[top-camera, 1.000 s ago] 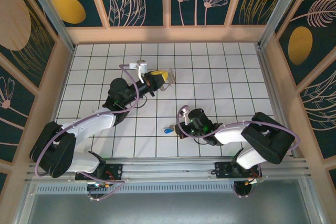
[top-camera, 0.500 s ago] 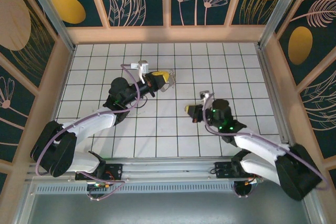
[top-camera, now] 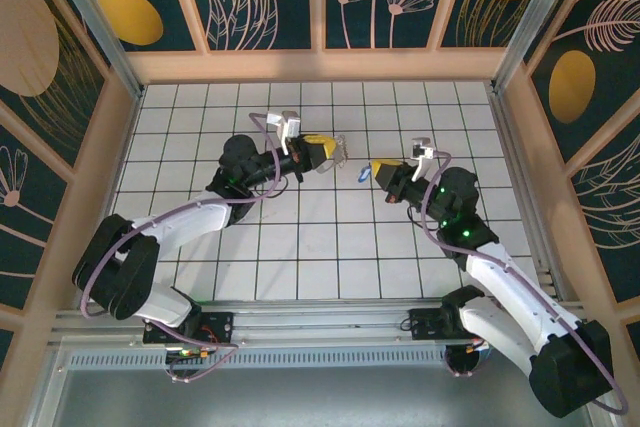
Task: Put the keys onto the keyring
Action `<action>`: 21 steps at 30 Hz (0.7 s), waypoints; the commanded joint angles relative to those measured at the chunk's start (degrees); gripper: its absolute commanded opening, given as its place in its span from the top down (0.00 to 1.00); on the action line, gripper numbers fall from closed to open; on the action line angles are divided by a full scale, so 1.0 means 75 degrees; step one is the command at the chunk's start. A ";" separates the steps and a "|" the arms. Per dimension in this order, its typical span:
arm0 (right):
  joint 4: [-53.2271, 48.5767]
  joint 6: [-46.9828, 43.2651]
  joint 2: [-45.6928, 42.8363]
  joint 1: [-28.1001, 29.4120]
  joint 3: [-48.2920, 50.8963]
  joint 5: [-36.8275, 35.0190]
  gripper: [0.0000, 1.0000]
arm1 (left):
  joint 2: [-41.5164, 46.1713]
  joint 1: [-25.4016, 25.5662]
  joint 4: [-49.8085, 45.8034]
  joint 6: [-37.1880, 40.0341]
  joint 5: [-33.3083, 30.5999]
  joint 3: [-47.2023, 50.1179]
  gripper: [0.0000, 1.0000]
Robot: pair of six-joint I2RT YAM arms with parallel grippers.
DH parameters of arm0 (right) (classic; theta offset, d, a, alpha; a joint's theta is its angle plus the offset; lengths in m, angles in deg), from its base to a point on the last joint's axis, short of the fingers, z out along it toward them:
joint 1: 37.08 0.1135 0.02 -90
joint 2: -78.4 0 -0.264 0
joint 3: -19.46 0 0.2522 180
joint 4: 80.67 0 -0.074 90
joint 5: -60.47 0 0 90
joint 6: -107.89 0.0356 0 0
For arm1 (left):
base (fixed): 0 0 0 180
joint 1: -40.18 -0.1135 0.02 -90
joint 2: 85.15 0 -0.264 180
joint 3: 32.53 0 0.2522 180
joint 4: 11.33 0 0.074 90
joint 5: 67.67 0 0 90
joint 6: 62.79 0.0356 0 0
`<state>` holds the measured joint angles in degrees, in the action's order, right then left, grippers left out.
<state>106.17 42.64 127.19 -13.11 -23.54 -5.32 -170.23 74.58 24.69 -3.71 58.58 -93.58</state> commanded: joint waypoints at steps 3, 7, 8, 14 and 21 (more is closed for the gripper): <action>0.0544 -0.0050 -0.0084 -0.0042 -0.0385 0.0286 1.00 | -0.0105 0.0087 0.0174 0.0334 0.0584 -0.0326 1.00; 0.0923 0.0085 -0.0118 -0.0020 -0.0368 0.0382 1.00 | -0.0082 0.0317 -0.0414 0.0779 0.0565 -0.0512 1.00; 0.0972 0.0108 -0.0132 -0.0008 -0.0374 0.0360 1.00 | -0.0065 0.0387 -0.0587 0.0892 0.0520 -0.0565 1.00; 0.1290 0.0177 -0.0141 0.0148 -0.0410 0.0265 1.00 | -0.0057 0.0582 -0.0880 0.1051 0.0405 -0.0635 1.00; 0.1098 -0.0214 -0.0070 0.0556 -0.0611 -0.0025 1.00 | -0.0170 0.0675 -0.0848 0.0903 0.0492 -0.0679 1.00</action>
<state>112.37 42.97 127.17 -10.05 -25.59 -4.38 -170.79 79.17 17.41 2.37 61.07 -96.64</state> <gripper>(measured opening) 0.049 0.058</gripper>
